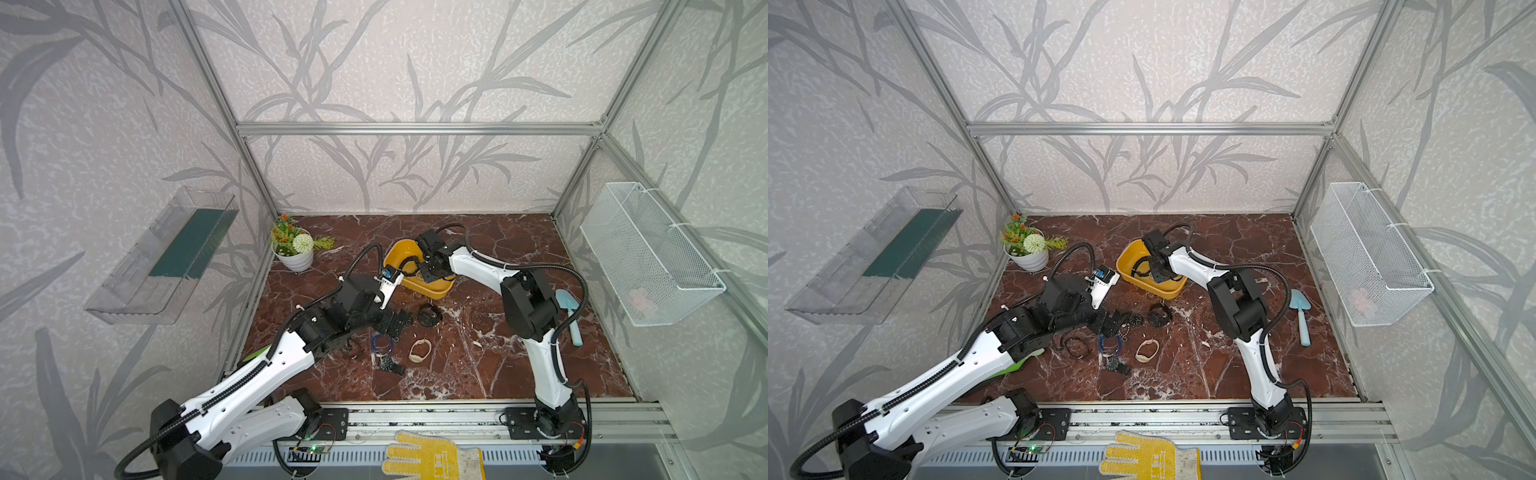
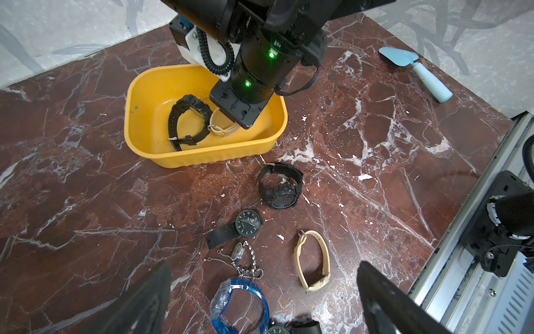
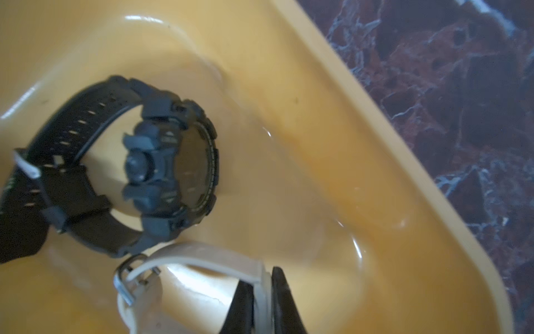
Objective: Put the watch into the storage box
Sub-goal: Place the watch in the storage box, then pick up the watch at the center of the board.
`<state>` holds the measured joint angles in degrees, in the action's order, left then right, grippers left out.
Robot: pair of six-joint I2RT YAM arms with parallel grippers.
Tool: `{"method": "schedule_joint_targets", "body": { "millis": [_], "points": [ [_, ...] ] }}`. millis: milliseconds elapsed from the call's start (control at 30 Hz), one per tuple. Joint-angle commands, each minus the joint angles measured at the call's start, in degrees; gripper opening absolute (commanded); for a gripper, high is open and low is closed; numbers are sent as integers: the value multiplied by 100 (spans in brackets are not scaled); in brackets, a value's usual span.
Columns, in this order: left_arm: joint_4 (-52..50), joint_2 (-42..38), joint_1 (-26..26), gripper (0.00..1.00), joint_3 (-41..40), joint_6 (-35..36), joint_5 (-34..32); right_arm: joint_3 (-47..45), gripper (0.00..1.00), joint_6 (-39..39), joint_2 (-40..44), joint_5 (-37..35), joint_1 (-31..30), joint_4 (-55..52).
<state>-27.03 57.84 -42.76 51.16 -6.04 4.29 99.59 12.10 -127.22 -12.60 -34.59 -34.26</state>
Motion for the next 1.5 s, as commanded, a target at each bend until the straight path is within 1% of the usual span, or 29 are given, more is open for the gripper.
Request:
{"method": "schedule_joint_targets", "body": {
  "millis": [0,100,167,233,400,533,567,600,633,667,733,833,900,967,1067,1167,1300,1367,1467],
  "points": [
    [-154,36,-13,97,110,10,-185,289,0,-54,-226,-67,-23,-253],
    [-172,33,-13,97,118,15,-238,349,5,-11,-361,-50,-23,-272],
    [-180,30,-13,98,123,15,-262,393,17,12,-391,-7,-22,-290],
    [-176,47,-12,97,123,16,-262,416,24,33,-358,46,-24,-300],
    [-191,61,-10,97,131,0,-311,393,40,35,32,104,-15,-191],
    [-211,55,-5,97,132,-15,-393,416,49,32,356,83,-9,-227],
    [-225,39,-8,97,133,-20,-431,363,54,39,491,82,-8,-194],
    [-230,26,-4,98,128,-41,-495,269,55,71,662,91,7,-125],
    [-242,17,-4,97,124,-74,-580,149,65,104,835,91,13,-51],
    [-250,-7,-4,97,114,-161,-742,-7,69,142,1044,107,21,53],
    [-291,-43,-4,97,96,-375,-1172,-313,72,203,1465,194,34,224],
    [-412,-131,-4,97,94,-525,-1667,-1127,75,298,2227,502,32,703],
    [-489,-276,3,97,47,-765,-1918,-1800,77,347,2770,846,30,1069],
    [-617,-463,26,97,-54,-1094,-2152,-2437,82,377,3273,1162,13,1453],
    [-1037,-806,113,96,-288,-1924,-2426,-3403,87,384,3841,1597,-81,2085],
    [-1342,-1257,171,94,-765,-2825,-2428,-4191,90,291,4335,1989,-369,2667],
    [-1690,-1672,198,93,-1302,-3913,-2260,-4765,95,10,4816,2199,-1027,2996],
    [-1814,-1813,198,91,-1484,-4259,-2196,-4985,99,11,4961,2311,-1305,3155],
    [-2108,-1910,207,89,-1654,-4743,-2231,-5209,99,6,5031,2593,-1656,3362]
  ]
}}
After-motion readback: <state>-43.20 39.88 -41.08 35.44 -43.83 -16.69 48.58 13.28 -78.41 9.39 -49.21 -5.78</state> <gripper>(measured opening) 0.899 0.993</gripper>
